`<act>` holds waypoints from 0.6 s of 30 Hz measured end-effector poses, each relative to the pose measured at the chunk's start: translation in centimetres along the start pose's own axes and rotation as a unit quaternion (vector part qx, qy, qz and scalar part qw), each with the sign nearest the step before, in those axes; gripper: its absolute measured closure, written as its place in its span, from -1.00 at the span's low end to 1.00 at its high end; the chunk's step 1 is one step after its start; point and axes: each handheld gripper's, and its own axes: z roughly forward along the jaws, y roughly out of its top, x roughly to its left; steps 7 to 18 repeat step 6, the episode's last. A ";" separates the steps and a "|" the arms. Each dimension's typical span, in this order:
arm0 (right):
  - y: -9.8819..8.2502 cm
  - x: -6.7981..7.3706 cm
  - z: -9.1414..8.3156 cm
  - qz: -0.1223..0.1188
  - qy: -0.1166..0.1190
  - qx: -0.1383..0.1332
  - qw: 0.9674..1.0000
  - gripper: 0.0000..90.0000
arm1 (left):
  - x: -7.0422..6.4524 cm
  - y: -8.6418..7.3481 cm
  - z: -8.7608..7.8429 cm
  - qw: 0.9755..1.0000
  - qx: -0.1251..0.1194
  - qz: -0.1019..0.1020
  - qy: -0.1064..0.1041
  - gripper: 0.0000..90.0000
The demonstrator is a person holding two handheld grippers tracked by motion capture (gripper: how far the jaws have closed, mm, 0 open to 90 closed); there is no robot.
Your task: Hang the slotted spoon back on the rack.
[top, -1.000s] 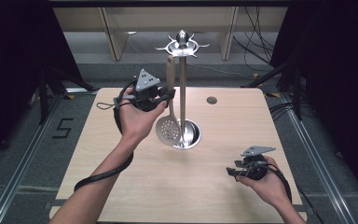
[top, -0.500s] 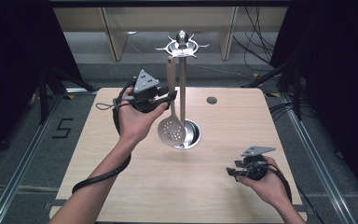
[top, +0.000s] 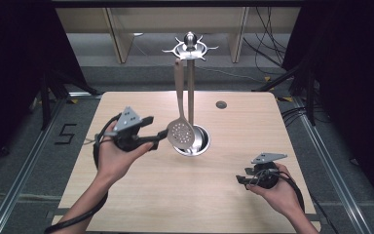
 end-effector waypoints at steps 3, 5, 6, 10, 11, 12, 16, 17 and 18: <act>0.0 -0.1 0.0 -0.003 -0.002 -0.002 1.000 0.11 | 0.8 -5.4 -0.7 0.999 0.039 -0.023 -0.003 -0.30; -0.1 -0.3 0.1 -0.006 -0.005 -0.004 1.000 0.09 | 1.4 -9.3 -1.3 0.996 0.061 -0.067 0.005 -0.30; -0.1 -0.3 0.1 -0.005 -0.007 -0.004 1.000 0.09 | 1.6 -10.9 -1.6 0.993 0.084 -0.080 0.006 -0.31; -0.1 -0.3 0.1 -0.005 -0.007 -0.004 1.000 0.09 | 1.6 -10.9 -1.6 0.993 0.084 -0.080 0.006 -0.31; -0.1 -0.3 0.1 -0.005 -0.007 -0.004 1.000 0.09 | 1.6 -10.9 -1.6 0.993 0.084 -0.080 0.006 -0.31; -0.1 -0.3 0.1 -0.005 -0.007 -0.004 1.000 0.09 | 1.6 -10.9 -1.6 0.993 0.084 -0.080 0.006 -0.31; -0.1 -0.3 0.1 -0.005 -0.007 -0.004 1.000 0.09 | 1.6 -10.9 -1.6 0.993 0.084 -0.080 0.006 -0.31; -0.1 -0.3 0.1 -0.005 -0.007 -0.004 1.000 0.09 | 1.6 -10.9 -1.6 0.993 0.084 -0.080 0.006 -0.31; -0.1 -0.3 0.1 -0.005 -0.007 -0.004 1.000 0.09 | 1.6 -10.9 -1.6 0.993 0.084 -0.080 0.006 -0.31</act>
